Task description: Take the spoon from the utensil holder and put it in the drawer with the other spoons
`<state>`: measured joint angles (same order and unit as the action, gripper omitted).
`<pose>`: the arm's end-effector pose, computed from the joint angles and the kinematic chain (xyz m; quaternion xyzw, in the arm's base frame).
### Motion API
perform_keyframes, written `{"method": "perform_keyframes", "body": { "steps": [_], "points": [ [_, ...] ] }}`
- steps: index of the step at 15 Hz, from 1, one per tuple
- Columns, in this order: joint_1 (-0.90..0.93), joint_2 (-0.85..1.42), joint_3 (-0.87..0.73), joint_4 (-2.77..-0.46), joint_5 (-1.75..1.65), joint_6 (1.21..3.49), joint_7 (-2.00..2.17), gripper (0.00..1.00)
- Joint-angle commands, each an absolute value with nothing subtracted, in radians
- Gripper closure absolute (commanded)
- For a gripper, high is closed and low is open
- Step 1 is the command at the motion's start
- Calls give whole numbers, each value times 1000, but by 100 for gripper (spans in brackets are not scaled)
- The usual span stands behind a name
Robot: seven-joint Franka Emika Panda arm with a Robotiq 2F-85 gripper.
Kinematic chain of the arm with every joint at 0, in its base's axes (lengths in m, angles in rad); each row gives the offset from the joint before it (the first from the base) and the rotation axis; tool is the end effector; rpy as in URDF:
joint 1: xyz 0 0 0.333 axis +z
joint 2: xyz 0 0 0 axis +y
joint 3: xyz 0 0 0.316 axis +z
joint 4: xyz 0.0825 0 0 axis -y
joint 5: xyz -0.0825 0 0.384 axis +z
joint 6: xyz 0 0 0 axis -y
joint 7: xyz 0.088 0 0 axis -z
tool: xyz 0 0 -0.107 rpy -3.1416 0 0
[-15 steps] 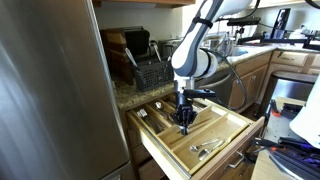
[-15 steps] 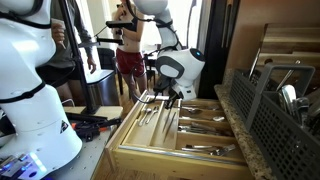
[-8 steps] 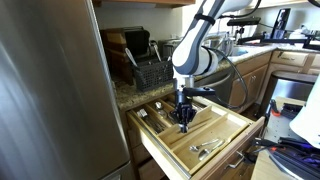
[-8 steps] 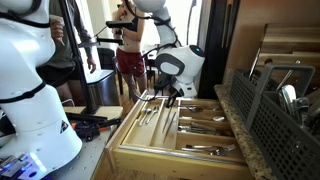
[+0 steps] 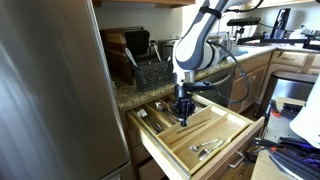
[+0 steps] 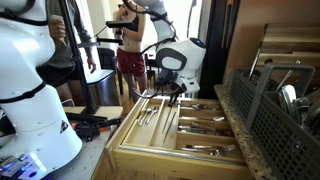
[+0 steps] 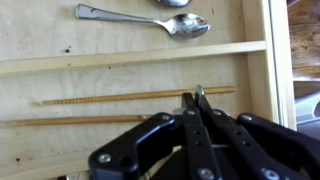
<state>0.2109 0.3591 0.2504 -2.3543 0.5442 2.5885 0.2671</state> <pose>0.4456 0.2179 0.1714 -0.9722 0.1475 0.1205 0.1361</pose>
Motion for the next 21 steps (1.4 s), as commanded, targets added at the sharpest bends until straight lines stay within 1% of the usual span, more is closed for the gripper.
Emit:
{"method": "perform_keyframes", "body": {
  "steps": [1,21],
  "points": [
    [228,298,228,-2400,491,2597,333,96],
    [235,302,192,-2332,329,2565,390,96]
  ]
}}
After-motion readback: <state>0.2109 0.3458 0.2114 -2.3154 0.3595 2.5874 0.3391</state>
